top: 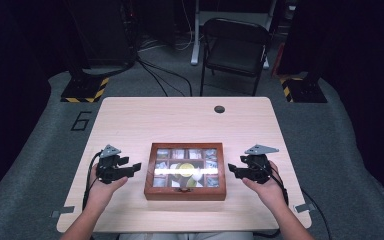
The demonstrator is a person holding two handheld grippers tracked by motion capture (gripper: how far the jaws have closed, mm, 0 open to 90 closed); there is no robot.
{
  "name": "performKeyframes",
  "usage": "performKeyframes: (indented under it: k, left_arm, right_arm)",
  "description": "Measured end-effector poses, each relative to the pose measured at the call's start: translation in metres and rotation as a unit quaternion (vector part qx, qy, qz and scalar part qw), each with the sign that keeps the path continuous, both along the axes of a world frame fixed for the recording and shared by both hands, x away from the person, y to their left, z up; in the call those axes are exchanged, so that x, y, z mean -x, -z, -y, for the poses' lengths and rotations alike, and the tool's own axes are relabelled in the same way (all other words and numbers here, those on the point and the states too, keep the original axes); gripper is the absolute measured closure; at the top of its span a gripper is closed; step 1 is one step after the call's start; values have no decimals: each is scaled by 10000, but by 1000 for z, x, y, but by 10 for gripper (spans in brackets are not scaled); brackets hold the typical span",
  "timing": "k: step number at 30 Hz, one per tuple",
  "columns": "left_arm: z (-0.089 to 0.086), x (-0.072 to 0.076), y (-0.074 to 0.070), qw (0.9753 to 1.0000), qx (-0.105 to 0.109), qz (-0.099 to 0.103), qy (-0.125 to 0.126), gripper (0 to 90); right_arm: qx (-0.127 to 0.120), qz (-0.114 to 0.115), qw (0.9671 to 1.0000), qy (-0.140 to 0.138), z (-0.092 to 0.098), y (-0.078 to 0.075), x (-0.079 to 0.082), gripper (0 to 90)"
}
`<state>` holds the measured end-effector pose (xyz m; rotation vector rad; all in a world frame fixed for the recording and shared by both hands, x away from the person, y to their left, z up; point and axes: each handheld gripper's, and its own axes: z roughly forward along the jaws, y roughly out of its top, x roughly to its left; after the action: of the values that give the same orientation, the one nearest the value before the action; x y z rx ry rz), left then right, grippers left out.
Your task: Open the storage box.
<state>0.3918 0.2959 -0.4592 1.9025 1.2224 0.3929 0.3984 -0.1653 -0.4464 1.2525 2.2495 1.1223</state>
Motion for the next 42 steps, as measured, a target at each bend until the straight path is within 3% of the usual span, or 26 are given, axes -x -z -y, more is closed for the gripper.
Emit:
performKeyframes:
  k: [7,15,21,30,42]
  left_arm:
    - [1,18,-2,9998,157,83,98,376]
    - [3,34,-1,9995,165,120,235,384]
    - [8,45,4,9991,278,94,310,384]
    - [21,58,7,9983,64,174,555,384]
    - [25,64,14,9979,2,223,608,381]
  right_arm:
    - [-39,63,9998,-177,-7,-2,14,385]
    - [28,60,9994,-336,-14,4,29,389]
    - [-97,29,9989,-454,-18,9,40,397]
    - [-120,54,9980,-616,-23,13,54,389]
    - [-136,2,9978,-642,-26,25,64,377]
